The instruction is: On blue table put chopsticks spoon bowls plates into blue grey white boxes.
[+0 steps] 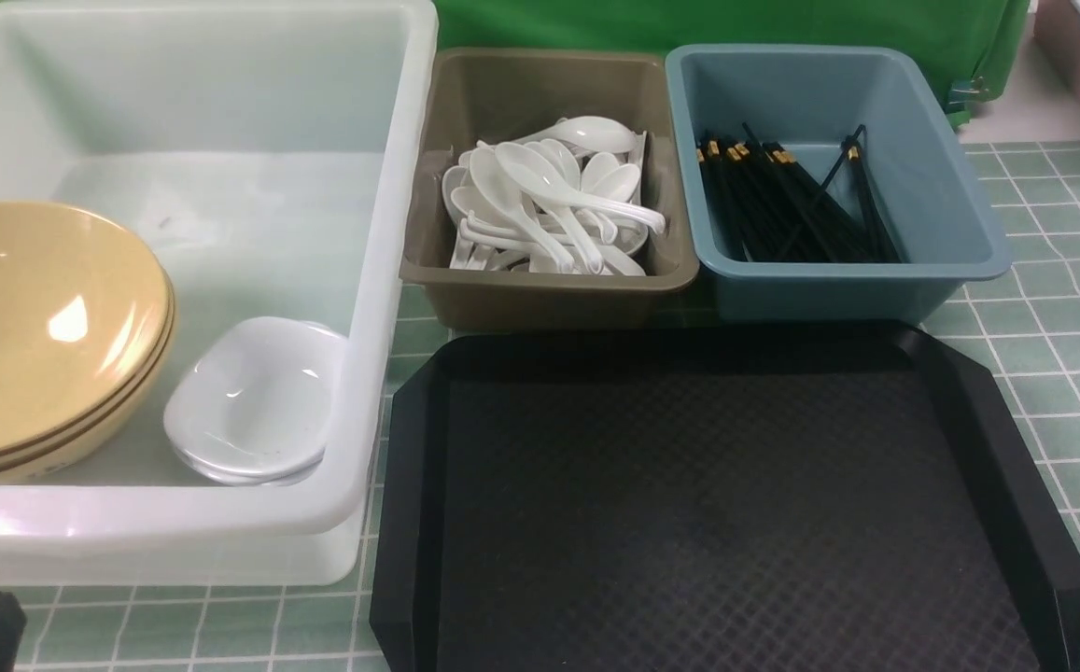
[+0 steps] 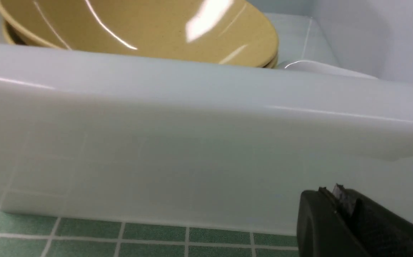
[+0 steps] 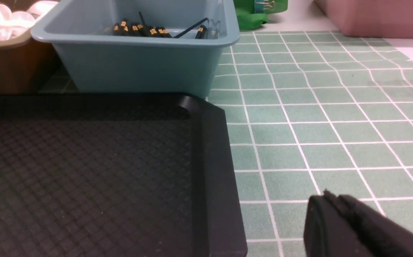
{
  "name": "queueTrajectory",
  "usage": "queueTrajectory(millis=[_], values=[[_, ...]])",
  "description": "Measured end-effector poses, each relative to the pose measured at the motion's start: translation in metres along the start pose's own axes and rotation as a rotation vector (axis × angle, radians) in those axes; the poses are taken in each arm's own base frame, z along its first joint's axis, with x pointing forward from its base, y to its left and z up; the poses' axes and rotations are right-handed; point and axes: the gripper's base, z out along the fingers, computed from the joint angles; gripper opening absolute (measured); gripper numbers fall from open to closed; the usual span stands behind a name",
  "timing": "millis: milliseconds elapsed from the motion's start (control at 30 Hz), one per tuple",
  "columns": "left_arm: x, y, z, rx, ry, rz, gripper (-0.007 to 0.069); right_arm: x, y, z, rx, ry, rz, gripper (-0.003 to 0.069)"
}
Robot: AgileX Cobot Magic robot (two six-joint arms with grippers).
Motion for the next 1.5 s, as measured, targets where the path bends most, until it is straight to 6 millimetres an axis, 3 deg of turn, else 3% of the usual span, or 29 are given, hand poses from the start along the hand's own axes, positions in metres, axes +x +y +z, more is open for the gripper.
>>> queueTrajectory(millis=[200, 1500], values=[[-0.0001, -0.0016, 0.0, 0.021, -0.001, 0.064, 0.0002, 0.0, 0.0, 0.0, 0.0, 0.0, 0.0, 0.0073], [-0.0002, -0.0041, 0.0, 0.047, -0.006, 0.057, 0.0002, 0.0, 0.0, 0.0, 0.0, 0.0, 0.0, 0.0099]])
